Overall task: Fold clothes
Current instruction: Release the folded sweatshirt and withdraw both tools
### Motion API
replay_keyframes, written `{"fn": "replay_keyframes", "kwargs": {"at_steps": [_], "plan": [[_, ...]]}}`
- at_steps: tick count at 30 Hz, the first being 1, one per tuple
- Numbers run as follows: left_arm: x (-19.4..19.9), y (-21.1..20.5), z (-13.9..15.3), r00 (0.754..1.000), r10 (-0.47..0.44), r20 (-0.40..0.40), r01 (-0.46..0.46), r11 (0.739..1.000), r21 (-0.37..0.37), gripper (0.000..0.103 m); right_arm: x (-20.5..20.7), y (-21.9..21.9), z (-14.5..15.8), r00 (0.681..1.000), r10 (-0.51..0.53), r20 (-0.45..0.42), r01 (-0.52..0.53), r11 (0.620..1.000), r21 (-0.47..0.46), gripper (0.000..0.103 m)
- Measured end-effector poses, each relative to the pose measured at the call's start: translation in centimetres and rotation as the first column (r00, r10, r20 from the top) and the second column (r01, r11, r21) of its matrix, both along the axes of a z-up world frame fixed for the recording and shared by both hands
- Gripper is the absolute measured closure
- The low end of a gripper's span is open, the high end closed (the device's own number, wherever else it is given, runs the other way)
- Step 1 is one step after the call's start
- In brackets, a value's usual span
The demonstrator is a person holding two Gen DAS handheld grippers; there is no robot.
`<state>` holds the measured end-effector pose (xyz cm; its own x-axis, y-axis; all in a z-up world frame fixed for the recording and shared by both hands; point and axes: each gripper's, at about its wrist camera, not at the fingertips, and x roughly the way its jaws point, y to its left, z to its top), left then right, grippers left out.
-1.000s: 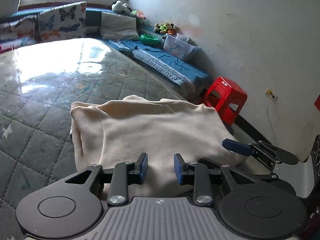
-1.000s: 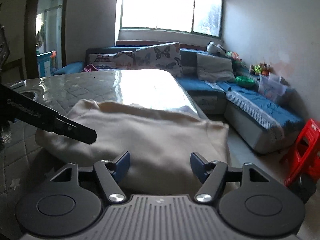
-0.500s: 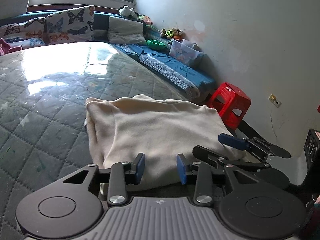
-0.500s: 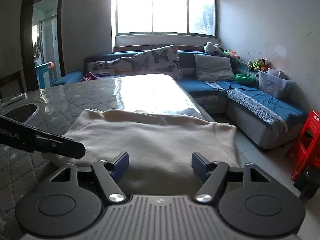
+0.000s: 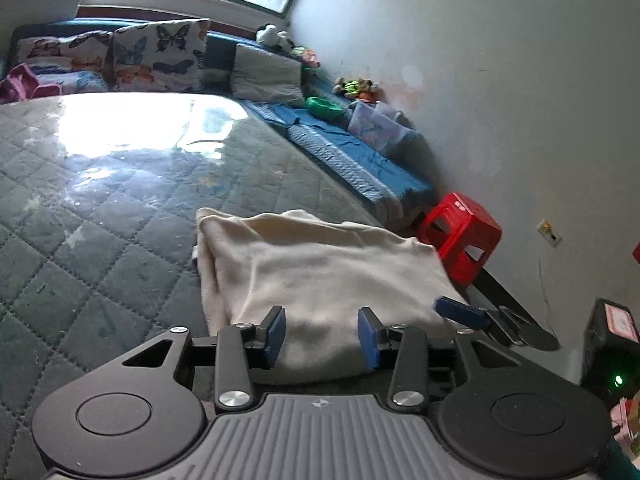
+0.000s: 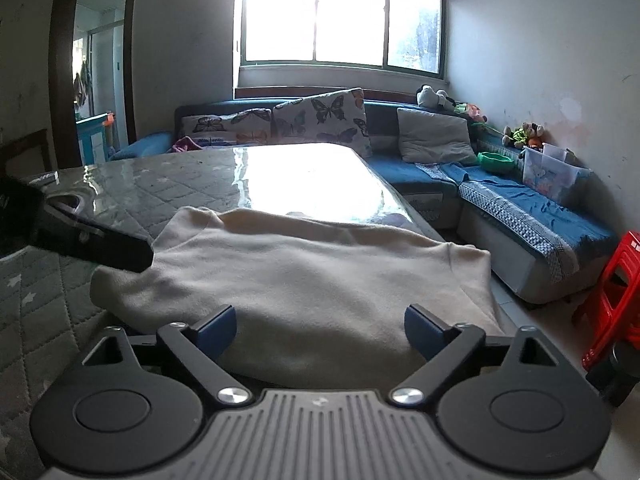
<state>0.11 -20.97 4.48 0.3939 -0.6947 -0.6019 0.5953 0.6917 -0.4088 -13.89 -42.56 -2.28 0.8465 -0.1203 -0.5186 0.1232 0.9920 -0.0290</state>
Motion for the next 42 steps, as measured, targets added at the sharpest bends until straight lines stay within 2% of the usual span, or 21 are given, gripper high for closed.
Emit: {"fn": "replay_keyframes", "kwargs": {"at_steps": [5,14,18,22,31,37,42], "plan": [[0.7,0.1,-0.4,0.999,0.029,-0.019,-0.029,1.000,0.002,0.060,-0.3,0.2,0.1,1.000,-0.003,0.008,0.003,1.000,-0.019,0.000],[-0.2,0.4,0.3,1.000,0.022,-0.001,-0.022,1.000,0.007,0.050,-0.8,0.4,0.3,0.999,-0.029,0.013,0.030,0.999,-0.021,0.000],[-0.5,0.6,0.6,1.000,0.024,0.012,-0.024,1.000,0.015,0.043,-1.0,0.6,0.3,0.999,-0.034,0.009,0.034,0.999,-0.028,0.000],[-1.0,1.0,1.0,0.999,0.033,0.037,-0.034,0.999,0.030,0.027,-1.3,0.6,0.4,0.999,-0.041,0.008,0.041,0.999,-0.009,0.000],[-1.8,2.4,1.5,0.995,0.048,0.086,-0.052,0.998,0.038,0.008,-1.5,1.0,0.4,0.999,-0.045,-0.010,0.045,0.998,0.040,0.000],[-2.1,3.5,1.5,0.993,0.058,0.104,-0.063,0.997,0.037,0.000,-1.8,1.5,0.5,0.998,-0.054,-0.011,0.055,0.997,0.047,0.000],[-2.5,4.3,1.4,0.991,0.067,0.120,-0.073,0.996,0.047,0.000,-1.9,2.2,0.4,0.997,-0.080,-0.019,0.081,0.996,0.027,0.000]]}}
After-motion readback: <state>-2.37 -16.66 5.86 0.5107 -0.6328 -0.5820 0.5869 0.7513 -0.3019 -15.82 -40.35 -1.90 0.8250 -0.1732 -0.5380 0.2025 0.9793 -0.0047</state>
